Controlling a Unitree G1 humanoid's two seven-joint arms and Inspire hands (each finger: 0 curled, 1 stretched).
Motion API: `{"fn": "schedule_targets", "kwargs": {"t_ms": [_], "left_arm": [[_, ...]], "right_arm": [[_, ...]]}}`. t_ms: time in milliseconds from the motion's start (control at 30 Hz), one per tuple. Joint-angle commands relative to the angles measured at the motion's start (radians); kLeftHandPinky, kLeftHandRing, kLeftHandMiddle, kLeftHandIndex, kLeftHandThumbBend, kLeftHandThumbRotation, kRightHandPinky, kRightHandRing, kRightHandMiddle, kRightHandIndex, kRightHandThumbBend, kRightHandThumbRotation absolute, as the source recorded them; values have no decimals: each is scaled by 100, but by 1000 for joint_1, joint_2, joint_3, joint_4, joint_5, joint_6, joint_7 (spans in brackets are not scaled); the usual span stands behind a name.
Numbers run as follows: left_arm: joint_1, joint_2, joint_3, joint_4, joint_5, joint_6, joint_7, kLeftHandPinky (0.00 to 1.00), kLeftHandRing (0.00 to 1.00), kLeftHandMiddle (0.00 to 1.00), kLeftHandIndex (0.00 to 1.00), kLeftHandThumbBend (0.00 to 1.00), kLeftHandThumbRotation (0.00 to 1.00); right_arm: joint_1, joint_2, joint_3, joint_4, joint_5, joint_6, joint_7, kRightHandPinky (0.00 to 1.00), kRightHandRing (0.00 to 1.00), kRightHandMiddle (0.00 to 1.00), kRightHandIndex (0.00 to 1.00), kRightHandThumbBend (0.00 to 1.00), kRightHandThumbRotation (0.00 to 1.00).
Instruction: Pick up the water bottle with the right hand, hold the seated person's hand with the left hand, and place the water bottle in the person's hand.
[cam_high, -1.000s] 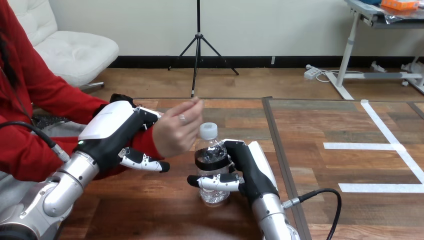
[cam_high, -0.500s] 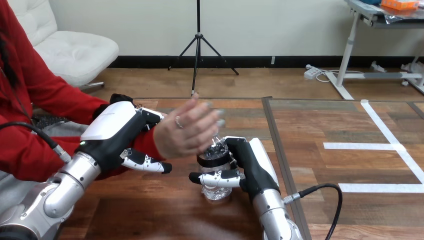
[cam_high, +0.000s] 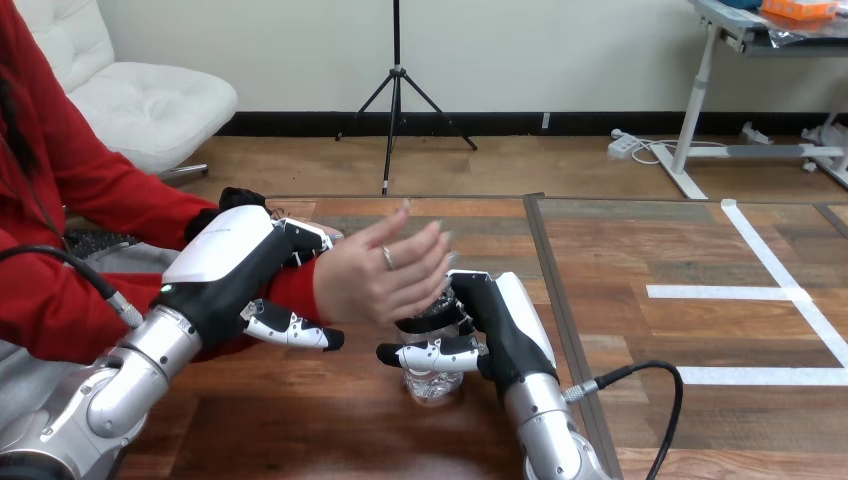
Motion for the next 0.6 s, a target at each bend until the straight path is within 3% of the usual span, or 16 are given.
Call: {"fn": "schedule_targets", "kwargs": {"t_ms": [0,567], "left_arm": [[-18,-7,5,-45,-14,-25,-5,31,36,42,43,79,5],[-16,-7,8,-45,-17,-26,-14,32,37,43,44,78,5]], "right_arm": [[-100,-4,-4,1,-12,-21,-20,40,44,50,48,88,0],[-105,16,6,-16,-38,-30,-25,38,44,50,48,89,0]]}}
